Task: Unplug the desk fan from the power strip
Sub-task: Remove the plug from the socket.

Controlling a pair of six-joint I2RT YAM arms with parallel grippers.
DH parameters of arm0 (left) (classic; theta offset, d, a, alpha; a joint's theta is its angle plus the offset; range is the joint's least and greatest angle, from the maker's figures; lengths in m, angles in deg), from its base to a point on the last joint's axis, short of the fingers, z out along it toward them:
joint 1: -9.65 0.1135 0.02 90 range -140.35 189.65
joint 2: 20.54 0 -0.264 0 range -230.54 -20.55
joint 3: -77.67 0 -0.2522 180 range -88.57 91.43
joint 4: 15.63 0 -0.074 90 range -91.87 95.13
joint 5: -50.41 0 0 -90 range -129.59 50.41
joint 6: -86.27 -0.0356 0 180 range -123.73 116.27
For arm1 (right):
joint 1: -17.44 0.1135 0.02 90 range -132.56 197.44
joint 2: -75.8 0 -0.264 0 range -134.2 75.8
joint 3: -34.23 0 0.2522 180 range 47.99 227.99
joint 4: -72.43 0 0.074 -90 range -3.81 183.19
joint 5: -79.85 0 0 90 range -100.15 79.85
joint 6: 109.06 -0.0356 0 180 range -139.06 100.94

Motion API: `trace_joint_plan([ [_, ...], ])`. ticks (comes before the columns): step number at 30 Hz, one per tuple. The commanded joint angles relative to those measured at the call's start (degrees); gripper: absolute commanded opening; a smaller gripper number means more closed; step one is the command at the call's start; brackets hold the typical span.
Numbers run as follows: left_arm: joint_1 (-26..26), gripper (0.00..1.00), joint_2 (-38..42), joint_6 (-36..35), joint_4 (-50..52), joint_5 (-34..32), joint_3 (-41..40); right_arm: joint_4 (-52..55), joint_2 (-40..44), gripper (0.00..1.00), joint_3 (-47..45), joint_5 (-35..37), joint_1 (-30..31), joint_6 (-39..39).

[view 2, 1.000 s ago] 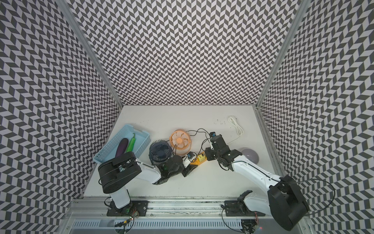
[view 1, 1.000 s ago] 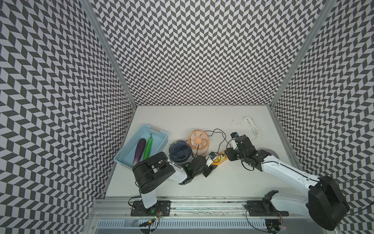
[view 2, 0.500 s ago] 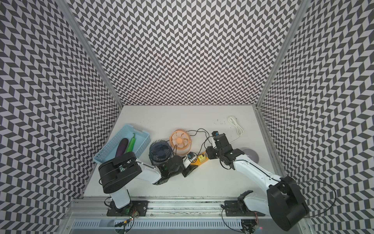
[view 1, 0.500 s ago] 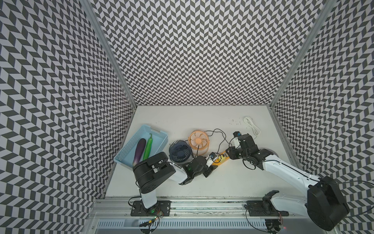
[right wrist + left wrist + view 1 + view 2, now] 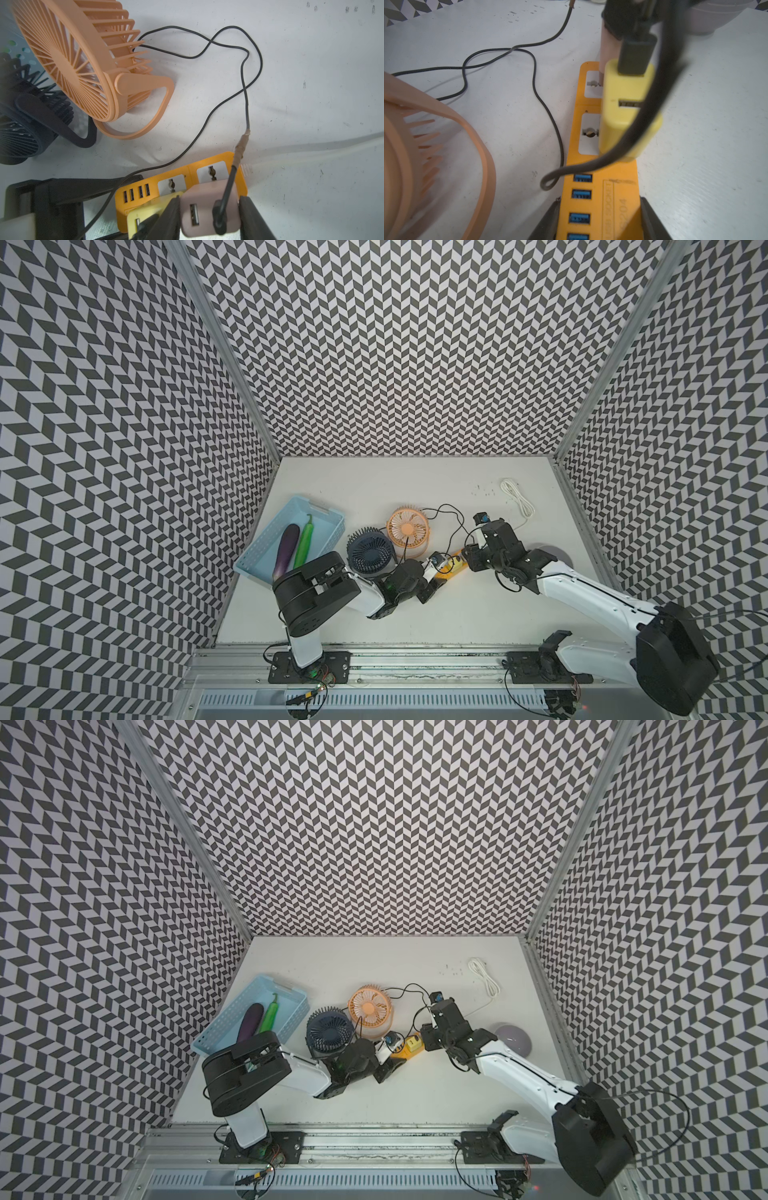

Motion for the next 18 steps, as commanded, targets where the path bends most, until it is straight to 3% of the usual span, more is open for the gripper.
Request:
trace_joint_plan([
  [1, -0.21, 0.25, -1.42, 0.01, 3.02, -0.64, 0.69, -5.64, 0.08, 0.09, 0.76, -0.84, 0.88, -2.29],
  [8, -0.2, 0.25, -0.83, -0.5, 3.6, -1.45, 0.34, -7.5, 3.22, 0.09, -1.44, -10.61, -8.48, -3.96],
  [13, -0.21, 0.25, -0.72, -0.52, 3.78, -1.31, 0.63, -7.38, 2.84, 0.09, -1.41, -11.55, -8.34, -3.14],
  [18, -0.2, 0.25, -0.94, -0.67, 3.91, -1.37, 0.9, -5.35, 3.44, 0.09, -0.06, -5.6, -4.42, -1.61],
])
